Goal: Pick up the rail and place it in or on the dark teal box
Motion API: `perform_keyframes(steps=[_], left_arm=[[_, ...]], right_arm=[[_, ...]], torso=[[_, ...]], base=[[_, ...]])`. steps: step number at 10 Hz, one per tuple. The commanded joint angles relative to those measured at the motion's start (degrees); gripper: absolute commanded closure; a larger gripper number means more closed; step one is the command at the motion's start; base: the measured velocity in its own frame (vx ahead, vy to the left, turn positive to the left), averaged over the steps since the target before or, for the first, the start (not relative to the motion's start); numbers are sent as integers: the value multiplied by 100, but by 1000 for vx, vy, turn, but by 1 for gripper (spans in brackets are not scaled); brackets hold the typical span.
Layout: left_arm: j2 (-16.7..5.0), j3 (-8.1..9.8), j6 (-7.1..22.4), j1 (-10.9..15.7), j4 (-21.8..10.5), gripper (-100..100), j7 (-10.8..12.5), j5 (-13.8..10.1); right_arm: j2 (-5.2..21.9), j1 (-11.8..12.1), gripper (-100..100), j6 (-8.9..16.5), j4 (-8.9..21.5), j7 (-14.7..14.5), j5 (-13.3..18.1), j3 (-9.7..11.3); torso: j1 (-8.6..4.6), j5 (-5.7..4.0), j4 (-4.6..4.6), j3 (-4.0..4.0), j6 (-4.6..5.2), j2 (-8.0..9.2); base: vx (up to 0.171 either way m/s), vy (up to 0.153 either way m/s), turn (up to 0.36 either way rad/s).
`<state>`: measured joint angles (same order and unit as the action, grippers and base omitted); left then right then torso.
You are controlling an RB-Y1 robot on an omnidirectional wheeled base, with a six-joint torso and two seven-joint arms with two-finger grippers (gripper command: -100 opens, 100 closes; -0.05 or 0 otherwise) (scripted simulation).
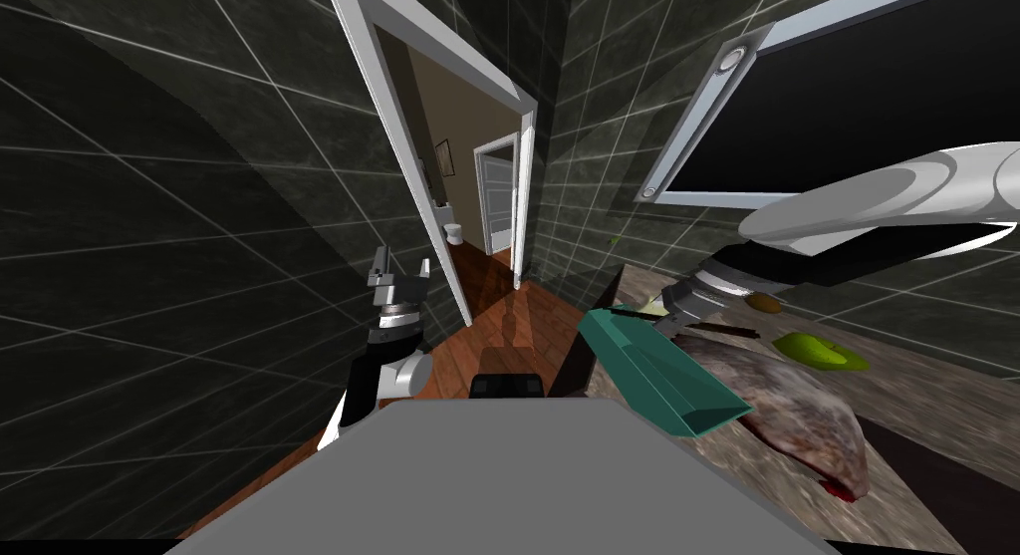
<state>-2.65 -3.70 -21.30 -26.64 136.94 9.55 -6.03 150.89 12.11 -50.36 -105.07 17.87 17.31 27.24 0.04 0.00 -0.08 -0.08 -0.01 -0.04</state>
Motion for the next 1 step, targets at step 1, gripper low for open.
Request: perform_keyframes(steps=[1], left_arm=[[0,0,0,0,0,0,0,0]], right_arm=[[0,0,0,0,0,0,0,0]], torso=[[0,0,0,0,0,0]], base=[[0,0,0]])
